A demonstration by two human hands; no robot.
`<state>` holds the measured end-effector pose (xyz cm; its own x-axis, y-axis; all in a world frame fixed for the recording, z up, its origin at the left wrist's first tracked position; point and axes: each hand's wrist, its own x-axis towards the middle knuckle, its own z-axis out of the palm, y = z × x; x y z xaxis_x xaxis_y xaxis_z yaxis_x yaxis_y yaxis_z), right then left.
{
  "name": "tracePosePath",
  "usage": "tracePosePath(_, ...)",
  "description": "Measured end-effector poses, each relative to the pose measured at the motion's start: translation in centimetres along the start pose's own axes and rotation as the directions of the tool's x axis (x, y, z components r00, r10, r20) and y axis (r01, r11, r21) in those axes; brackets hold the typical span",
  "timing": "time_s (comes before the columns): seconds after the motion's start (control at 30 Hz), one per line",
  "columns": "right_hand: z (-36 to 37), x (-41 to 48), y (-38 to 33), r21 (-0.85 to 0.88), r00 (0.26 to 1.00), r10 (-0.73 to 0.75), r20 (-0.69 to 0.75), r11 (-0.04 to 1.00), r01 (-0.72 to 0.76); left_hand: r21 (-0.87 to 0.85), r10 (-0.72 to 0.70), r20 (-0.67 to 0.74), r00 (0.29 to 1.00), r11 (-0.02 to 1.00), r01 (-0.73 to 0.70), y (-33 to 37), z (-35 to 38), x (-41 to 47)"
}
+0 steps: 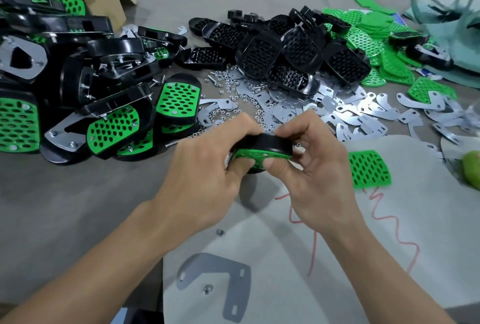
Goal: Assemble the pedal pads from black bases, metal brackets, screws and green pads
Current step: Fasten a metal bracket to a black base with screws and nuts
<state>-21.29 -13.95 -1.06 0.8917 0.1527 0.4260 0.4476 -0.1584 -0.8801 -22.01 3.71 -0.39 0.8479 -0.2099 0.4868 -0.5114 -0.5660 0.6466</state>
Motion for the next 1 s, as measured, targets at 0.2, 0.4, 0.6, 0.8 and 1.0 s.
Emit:
tracePosePath(0.2, 0.3, 0.3, 1.0, -0.130, 0.994, -0.105, -0.004, 0.986, 0.104, 0.158, 0.152, -0.120, 0.981, 0.979, -0.132, -1.1, 0.7, -0.3)
tracePosePath(0.4, 0.1, -1.1, 2.5, -0.287, 0.966, -0.243, 0.085, 0.923, 0.257, 0.241, 0.311, -0.074, 0.948, 0.927, -0.285, -2.3, 1.3, -2.0)
tracePosePath(0.6, -0.7, -1.6, 2.7, -0.364, 0.938, -0.270, 0.215, 0.869, 0.334, 0.211, 0.353, 0.117, 0.928, 0.905, -0.370, -2.6, 0.6, -3.5)
tracePosePath(0.8, -0.9, -2.9, 2.7, -0.476, 0.929, -0.235, 0.286, 0.807, 0.350, -0.127, -0.191, 0.127, 0.973, 0.970, 0.207, -1.7, 0.4, -3.6)
tracePosePath(1.0, -1.3, -4.5, 2.8, -0.486, 0.970, -0.150, 0.192, 0.844, 0.227, -0.060, -0.410, 0.107, 0.906, 0.907, 0.417, -0.5, 1.1, -1.8)
